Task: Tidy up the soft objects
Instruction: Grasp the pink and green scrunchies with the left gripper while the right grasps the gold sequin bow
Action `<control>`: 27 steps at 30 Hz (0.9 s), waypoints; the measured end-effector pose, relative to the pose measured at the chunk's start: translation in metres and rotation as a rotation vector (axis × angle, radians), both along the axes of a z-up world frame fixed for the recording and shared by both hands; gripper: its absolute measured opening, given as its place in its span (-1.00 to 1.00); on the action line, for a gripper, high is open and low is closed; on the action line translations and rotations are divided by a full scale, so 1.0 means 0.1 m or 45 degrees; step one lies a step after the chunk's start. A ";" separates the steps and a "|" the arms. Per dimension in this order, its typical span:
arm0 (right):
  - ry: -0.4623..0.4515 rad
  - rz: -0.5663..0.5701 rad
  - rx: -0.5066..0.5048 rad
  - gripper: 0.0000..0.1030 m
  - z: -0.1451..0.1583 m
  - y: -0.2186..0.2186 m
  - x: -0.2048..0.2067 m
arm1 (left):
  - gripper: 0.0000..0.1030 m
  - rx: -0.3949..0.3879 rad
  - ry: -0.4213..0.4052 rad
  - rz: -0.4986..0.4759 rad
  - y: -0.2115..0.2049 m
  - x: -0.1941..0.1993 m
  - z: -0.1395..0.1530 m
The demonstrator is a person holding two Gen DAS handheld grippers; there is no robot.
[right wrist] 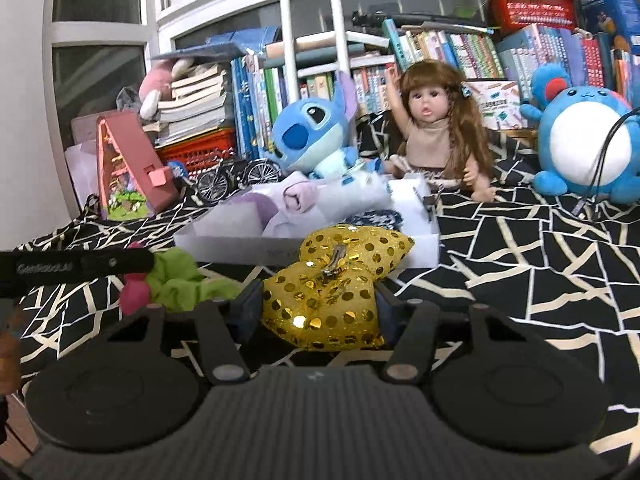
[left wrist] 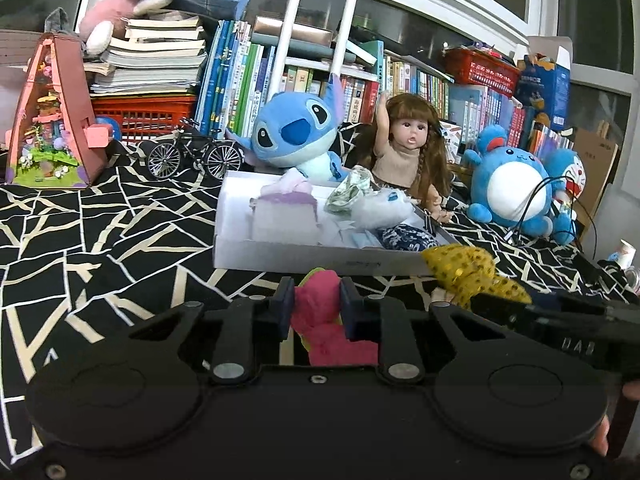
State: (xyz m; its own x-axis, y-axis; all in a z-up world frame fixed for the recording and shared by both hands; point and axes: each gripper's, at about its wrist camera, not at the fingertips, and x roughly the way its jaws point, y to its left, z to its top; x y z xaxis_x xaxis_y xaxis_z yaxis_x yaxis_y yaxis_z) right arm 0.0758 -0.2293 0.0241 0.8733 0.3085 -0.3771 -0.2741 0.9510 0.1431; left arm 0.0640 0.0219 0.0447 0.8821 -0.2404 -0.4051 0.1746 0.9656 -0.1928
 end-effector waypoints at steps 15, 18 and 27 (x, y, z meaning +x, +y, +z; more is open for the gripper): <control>0.043 -0.111 0.018 0.33 -0.09 -0.25 -0.06 | 0.57 0.125 0.026 -0.013 -0.07 -0.09 -0.23; 0.049 -0.149 0.002 0.40 -0.12 -0.31 -0.07 | 0.59 0.123 0.041 0.001 -0.09 -0.05 -0.26; 0.095 -0.201 0.020 0.28 -0.19 -0.46 -0.09 | -0.13 0.132 0.104 0.012 -0.10 0.07 -0.37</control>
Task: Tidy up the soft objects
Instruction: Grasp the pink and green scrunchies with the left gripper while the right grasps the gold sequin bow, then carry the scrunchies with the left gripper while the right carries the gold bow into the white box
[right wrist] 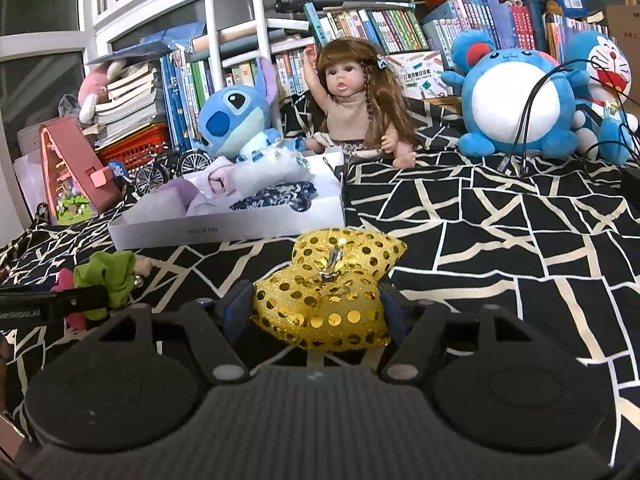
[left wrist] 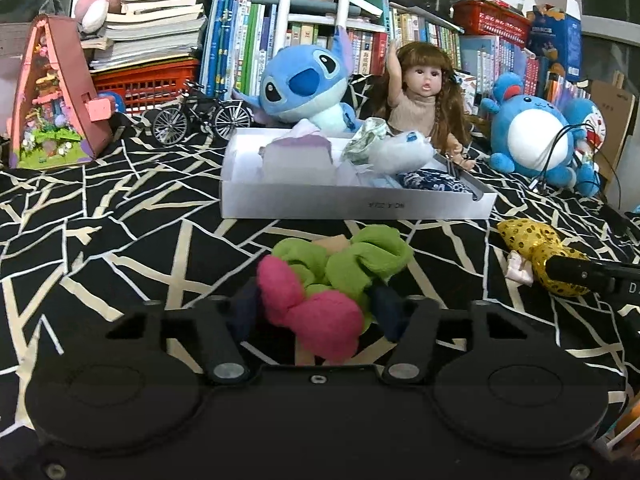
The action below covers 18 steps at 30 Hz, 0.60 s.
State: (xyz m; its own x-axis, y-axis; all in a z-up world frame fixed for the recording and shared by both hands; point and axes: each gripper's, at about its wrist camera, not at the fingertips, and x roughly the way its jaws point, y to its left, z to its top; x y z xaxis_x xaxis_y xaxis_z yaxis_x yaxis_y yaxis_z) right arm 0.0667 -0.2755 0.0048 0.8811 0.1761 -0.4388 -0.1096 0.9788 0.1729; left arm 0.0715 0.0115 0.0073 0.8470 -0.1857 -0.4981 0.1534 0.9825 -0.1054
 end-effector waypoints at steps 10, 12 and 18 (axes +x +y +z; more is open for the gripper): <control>-0.074 0.079 0.093 0.05 0.22 0.03 -0.02 | -0.28 -0.011 -0.017 0.074 0.12 0.01 0.19; -0.092 0.084 0.124 0.05 0.28 0.01 0.01 | -0.28 -0.041 -0.023 0.087 0.17 0.03 0.26; -0.112 0.090 0.182 0.05 0.43 -0.02 0.14 | -0.28 -0.085 -0.048 0.099 0.28 0.13 0.44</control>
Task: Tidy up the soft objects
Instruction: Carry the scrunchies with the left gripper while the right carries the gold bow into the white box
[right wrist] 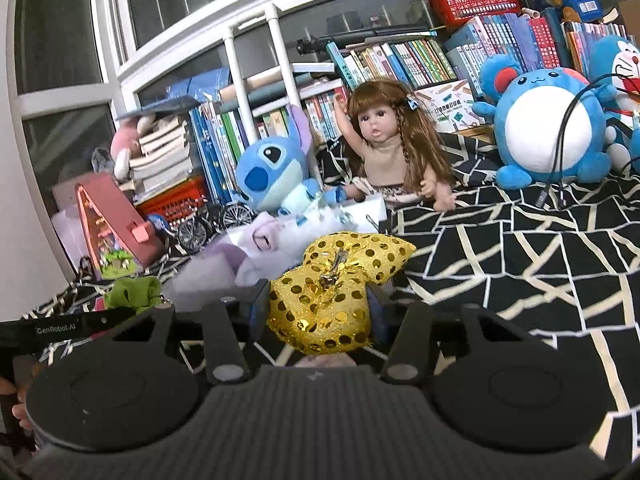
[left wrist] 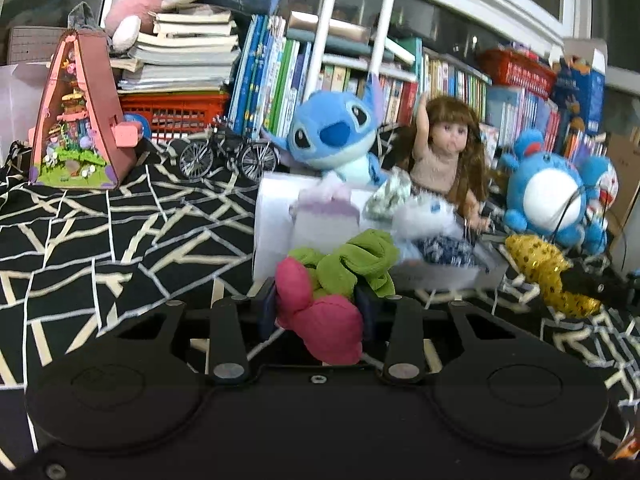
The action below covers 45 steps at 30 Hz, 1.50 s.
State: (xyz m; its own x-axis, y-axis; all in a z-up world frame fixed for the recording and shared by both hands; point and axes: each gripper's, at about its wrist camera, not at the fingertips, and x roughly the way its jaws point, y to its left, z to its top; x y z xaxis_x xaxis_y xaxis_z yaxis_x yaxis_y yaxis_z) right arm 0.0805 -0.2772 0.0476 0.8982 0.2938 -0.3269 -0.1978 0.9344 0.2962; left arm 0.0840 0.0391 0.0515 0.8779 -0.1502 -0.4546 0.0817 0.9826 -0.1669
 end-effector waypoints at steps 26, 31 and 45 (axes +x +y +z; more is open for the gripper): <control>-0.009 0.017 -0.102 0.07 0.50 0.17 1.18 | -0.25 -0.058 -0.085 0.103 0.10 1.38 0.40; 0.123 0.060 -0.088 0.07 0.54 0.10 1.63 | -0.25 -0.043 0.006 0.120 0.07 1.70 0.25; 0.332 0.012 -0.020 0.07 0.17 0.16 2.29 | -0.23 0.022 0.076 0.084 -0.08 2.01 -0.03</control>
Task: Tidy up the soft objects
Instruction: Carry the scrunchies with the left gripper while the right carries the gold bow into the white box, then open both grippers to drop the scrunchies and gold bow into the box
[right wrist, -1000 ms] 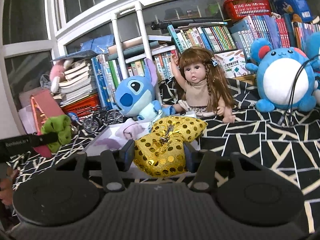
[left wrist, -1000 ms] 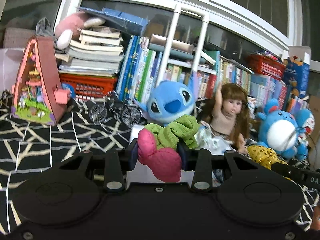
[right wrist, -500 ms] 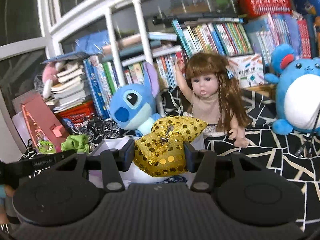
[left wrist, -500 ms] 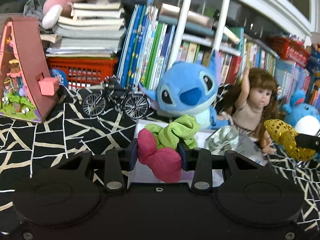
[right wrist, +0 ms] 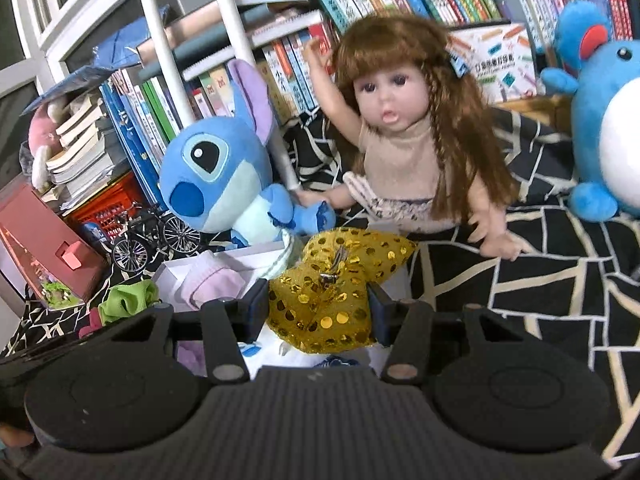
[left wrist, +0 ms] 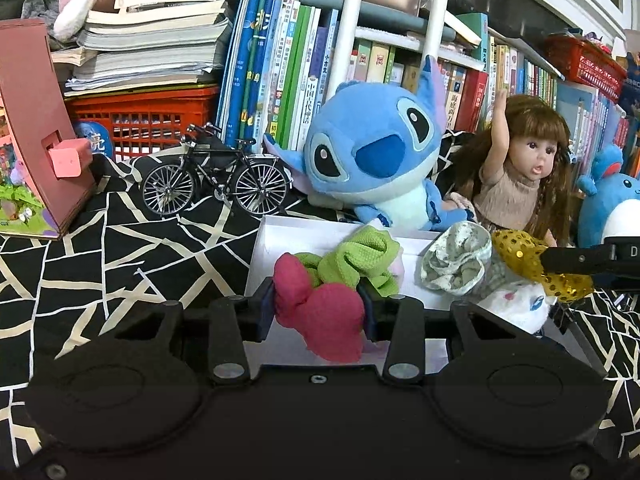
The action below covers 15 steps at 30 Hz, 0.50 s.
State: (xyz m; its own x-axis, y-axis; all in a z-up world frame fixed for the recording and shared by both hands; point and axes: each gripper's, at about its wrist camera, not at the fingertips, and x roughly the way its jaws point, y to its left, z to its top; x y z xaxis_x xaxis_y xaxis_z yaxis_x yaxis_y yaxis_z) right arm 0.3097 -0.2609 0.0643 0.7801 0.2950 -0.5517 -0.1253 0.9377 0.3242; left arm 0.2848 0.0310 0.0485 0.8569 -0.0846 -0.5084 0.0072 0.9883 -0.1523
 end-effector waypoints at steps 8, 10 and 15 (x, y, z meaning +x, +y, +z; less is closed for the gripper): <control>0.074 0.007 0.037 0.07 -0.17 0.06 0.09 | -0.22 -0.004 0.013 -0.002 0.01 0.05 -0.06; 0.087 0.010 0.047 0.07 -0.22 0.06 0.10 | -0.22 0.000 0.018 0.001 0.00 0.06 -0.07; 0.097 0.022 0.041 0.07 -0.26 0.09 0.09 | -0.21 0.019 0.024 -0.001 -0.03 0.08 -0.07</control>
